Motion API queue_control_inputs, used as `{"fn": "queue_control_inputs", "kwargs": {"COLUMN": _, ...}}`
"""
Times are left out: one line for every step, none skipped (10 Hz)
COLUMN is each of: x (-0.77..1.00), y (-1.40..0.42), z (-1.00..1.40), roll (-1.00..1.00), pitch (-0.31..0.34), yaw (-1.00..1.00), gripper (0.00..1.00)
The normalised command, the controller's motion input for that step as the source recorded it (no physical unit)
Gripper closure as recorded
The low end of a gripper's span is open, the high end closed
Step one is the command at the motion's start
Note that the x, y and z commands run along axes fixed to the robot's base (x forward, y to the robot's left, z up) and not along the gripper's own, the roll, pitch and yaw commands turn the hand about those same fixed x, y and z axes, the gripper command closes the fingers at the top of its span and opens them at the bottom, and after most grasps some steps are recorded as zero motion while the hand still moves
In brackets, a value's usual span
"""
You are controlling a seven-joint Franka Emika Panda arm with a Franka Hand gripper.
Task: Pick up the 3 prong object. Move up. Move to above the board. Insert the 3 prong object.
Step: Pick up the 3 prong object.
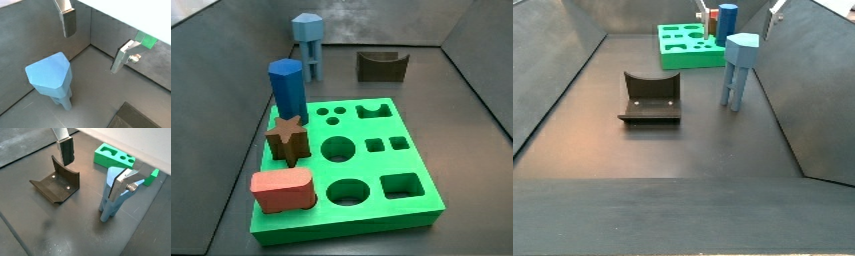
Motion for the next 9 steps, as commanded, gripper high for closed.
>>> {"fn": "queue_control_inputs", "kwargs": {"x": -0.08, "y": -0.09, "z": -0.13, "roll": -0.02, "pitch": -0.157, "yaw": 0.00, "gripper": 0.00}}
{"fn": "queue_control_inputs", "kwargs": {"x": -0.05, "y": -0.17, "z": -0.14, "roll": -0.09, "pitch": -0.250, "yaw": -0.03, "gripper": 0.00}}
{"fn": "queue_control_inputs", "kwargs": {"x": -0.10, "y": -0.20, "z": -0.16, "roll": -0.03, "pitch": -0.216, "yaw": 0.00, "gripper": 0.00}}
{"fn": "queue_control_inputs", "kwargs": {"x": -0.07, "y": -0.18, "z": -0.17, "roll": 0.00, "pitch": -0.174, "yaw": 0.00, "gripper": 0.00}}
{"fn": "queue_control_inputs", "kwargs": {"x": -0.09, "y": -0.15, "z": -0.16, "roll": 0.00, "pitch": -0.147, "yaw": 0.00, "gripper": 0.00}}
{"fn": "queue_control_inputs", "kwargs": {"x": -0.07, "y": -0.14, "z": -0.14, "roll": 0.00, "pitch": -0.114, "yaw": 0.00, "gripper": 0.00}}
{"fn": "queue_control_inputs", "kwargs": {"x": -0.05, "y": -0.20, "z": -0.16, "roll": 0.00, "pitch": -0.109, "yaw": 0.00, "gripper": 0.00}}
{"fn": "queue_control_inputs", "kwargs": {"x": -0.07, "y": -0.21, "z": -0.17, "roll": 0.00, "pitch": -0.137, "yaw": -0.01, "gripper": 0.00}}
{"fn": "queue_control_inputs", "kwargs": {"x": -0.09, "y": -0.18, "z": -0.17, "roll": 0.00, "pitch": -0.133, "yaw": 0.00, "gripper": 0.00}}
